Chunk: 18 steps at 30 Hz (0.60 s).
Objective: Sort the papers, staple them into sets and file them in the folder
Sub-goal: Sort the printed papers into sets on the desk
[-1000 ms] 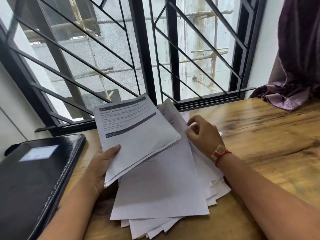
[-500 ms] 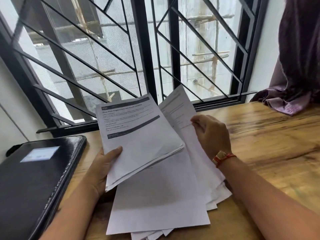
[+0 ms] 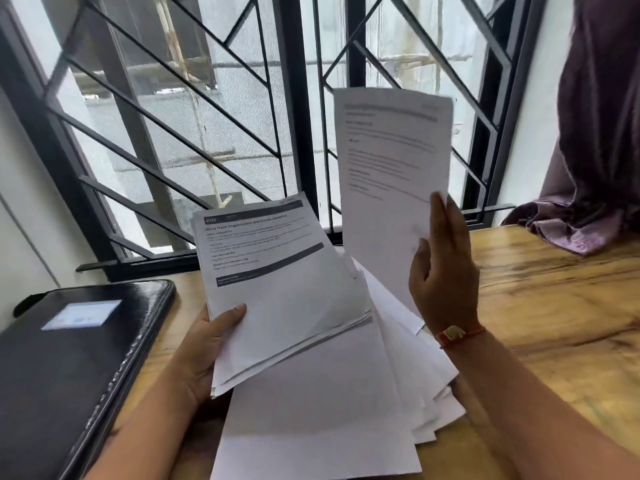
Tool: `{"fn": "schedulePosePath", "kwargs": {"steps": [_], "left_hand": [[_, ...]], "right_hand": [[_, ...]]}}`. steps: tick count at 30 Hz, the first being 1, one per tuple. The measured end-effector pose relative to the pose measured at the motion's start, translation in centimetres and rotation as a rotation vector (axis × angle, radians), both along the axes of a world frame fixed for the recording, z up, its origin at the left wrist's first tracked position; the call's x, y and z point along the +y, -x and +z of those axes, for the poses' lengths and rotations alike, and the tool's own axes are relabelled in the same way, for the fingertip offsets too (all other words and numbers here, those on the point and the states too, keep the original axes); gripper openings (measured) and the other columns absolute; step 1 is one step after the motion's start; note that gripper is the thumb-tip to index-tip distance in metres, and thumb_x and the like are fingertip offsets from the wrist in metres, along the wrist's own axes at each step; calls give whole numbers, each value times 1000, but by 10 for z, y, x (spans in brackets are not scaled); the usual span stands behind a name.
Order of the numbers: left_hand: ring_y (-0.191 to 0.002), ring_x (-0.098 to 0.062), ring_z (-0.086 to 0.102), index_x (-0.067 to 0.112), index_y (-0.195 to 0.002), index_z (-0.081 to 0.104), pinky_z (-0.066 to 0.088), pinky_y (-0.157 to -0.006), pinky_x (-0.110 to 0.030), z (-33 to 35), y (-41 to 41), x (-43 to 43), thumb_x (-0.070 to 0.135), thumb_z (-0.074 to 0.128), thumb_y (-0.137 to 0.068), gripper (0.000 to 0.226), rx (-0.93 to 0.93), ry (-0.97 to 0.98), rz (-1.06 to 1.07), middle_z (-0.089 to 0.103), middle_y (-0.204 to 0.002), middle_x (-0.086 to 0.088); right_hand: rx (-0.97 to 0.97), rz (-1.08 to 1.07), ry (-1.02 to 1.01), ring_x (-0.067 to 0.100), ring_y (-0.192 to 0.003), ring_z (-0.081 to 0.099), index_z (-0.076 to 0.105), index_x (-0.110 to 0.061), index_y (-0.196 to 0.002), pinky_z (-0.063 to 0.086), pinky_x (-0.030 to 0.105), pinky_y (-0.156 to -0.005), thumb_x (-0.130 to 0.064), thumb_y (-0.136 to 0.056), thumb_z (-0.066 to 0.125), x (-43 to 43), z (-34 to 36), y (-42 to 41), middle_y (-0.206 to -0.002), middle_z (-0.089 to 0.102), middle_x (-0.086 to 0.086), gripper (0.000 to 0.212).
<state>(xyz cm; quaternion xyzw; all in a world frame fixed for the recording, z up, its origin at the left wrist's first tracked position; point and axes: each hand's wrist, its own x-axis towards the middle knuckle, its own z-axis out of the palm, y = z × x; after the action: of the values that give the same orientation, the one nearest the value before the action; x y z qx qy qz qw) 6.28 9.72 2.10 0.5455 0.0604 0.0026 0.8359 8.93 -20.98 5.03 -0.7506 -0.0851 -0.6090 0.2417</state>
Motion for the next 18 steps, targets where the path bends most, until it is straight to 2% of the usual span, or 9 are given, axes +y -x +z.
{"fn": "schedulePosePath", "kwargs": {"steps": [2,4,6,9,10,12,15,18], "left_hand": [[-104,-41,68,14,-128,60,56,-88,-57,0,0,1,7,62,-90,38,3,7,9,70,-118,-20],[-109,-43,66,15,-129,60,52,-95,-60,1,1,1,9,63,-90,40,5,16,17,70,-120,-20],[-100,-38,70,16,-127,62,57,-87,-55,3,2,1,10,63,-88,39,-10,22,14,71,-117,-19],[-89,-31,74,16,-124,63,63,-74,-44,6,4,0,9,62,-87,38,-46,39,6,73,-113,-17],[-88,-31,74,17,-123,64,62,-75,-44,7,4,0,9,61,-88,35,-55,46,3,73,-113,-17],[-88,-31,74,18,-119,66,60,-79,-47,8,5,1,8,58,-91,30,-64,67,-4,73,-114,-17],[-88,-32,74,17,-122,65,58,-82,-50,10,6,2,8,58,-94,30,-50,82,-3,72,-116,-18],[-87,-31,74,11,-130,61,61,-78,-48,11,8,1,8,57,-95,36,-39,91,-2,71,-118,-19]], "right_hand": [[-34,-14,-33,15,-137,38,41,1,-146,32,11,-98,11,-91,52,-1,4,2,-150,40,19,57],[-46,-36,-60,17,-137,36,39,1,-146,35,15,-97,8,-93,52,-2,7,4,-151,38,20,55],[-42,-32,-75,14,-135,35,38,2,-146,37,17,-97,8,-93,53,-2,9,5,-151,38,23,56],[42,26,-149,9,-136,30,37,1,-149,27,0,-98,10,-87,56,0,9,5,-151,37,24,65],[102,62,-196,10,-138,31,35,-2,-150,24,-6,-96,8,-87,56,0,9,4,-152,36,22,68],[226,155,-298,8,-136,33,35,-6,-151,22,-10,-94,6,-86,56,0,5,0,-153,36,16,69],[386,260,-394,15,-136,38,42,-8,-148,22,-2,-103,-6,-80,52,1,1,-4,-150,42,11,69],[592,343,-541,18,-135,42,45,-14,-146,34,27,-114,-20,-70,49,2,-2,-6,-148,45,4,77]]}}
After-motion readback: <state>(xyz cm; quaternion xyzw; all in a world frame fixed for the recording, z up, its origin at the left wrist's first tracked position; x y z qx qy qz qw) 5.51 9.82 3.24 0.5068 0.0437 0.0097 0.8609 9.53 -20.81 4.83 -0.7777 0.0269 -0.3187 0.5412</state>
